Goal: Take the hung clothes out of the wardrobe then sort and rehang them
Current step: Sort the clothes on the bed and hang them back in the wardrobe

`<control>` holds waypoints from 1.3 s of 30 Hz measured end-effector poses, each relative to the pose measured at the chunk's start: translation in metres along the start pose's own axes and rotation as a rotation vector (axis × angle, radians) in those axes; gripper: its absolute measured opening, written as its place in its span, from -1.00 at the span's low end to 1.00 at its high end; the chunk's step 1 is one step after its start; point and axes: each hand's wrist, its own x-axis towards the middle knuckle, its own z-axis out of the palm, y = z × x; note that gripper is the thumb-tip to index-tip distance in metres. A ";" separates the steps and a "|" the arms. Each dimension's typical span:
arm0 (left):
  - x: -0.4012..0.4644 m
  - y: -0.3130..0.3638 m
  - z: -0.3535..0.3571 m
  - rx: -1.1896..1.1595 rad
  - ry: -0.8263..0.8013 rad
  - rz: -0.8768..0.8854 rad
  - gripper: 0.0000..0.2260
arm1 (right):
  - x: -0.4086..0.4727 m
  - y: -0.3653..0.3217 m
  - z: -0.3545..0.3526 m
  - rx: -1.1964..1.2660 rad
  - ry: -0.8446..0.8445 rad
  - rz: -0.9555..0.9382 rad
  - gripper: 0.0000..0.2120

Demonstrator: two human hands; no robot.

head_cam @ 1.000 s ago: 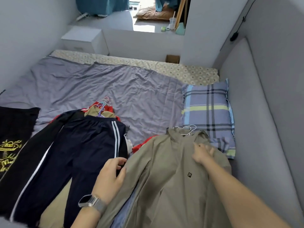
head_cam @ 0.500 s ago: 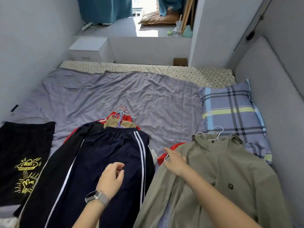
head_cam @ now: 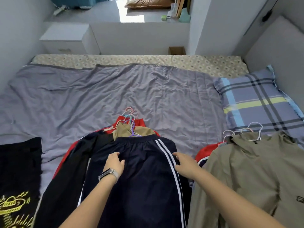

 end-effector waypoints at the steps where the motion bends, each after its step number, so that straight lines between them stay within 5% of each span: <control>1: 0.011 -0.006 0.001 0.026 0.013 -0.027 -0.54 | 0.005 -0.007 0.004 -0.018 -0.009 -0.009 -0.42; 9: 0.109 -0.046 -0.001 0.258 -0.075 -0.121 -0.10 | 0.041 -0.003 0.040 -0.107 -0.032 -0.067 -0.42; 15: 0.098 -0.043 0.012 0.153 -0.107 -0.027 -0.56 | 0.023 0.032 0.037 -0.099 0.017 -0.040 -0.44; 23: -0.013 -0.030 -0.012 -0.205 0.176 0.105 -0.66 | -0.021 0.036 0.018 0.026 0.138 -0.098 -0.49; 26: -0.071 -0.018 -0.038 -0.200 0.258 0.137 -0.73 | -0.046 0.030 0.006 0.140 0.248 -0.162 -0.47; 30: -0.148 -0.013 -0.075 -0.175 0.356 0.164 -0.53 | -0.098 0.016 -0.009 0.193 0.384 -0.256 -0.40; 36: -0.278 0.007 -0.128 -0.261 0.537 0.228 -0.78 | -0.199 0.005 -0.034 0.123 0.594 -0.446 -0.45; 39: -0.343 0.013 -0.139 -0.257 0.599 0.250 -0.71 | -0.251 0.005 -0.052 0.091 0.683 -0.502 -0.54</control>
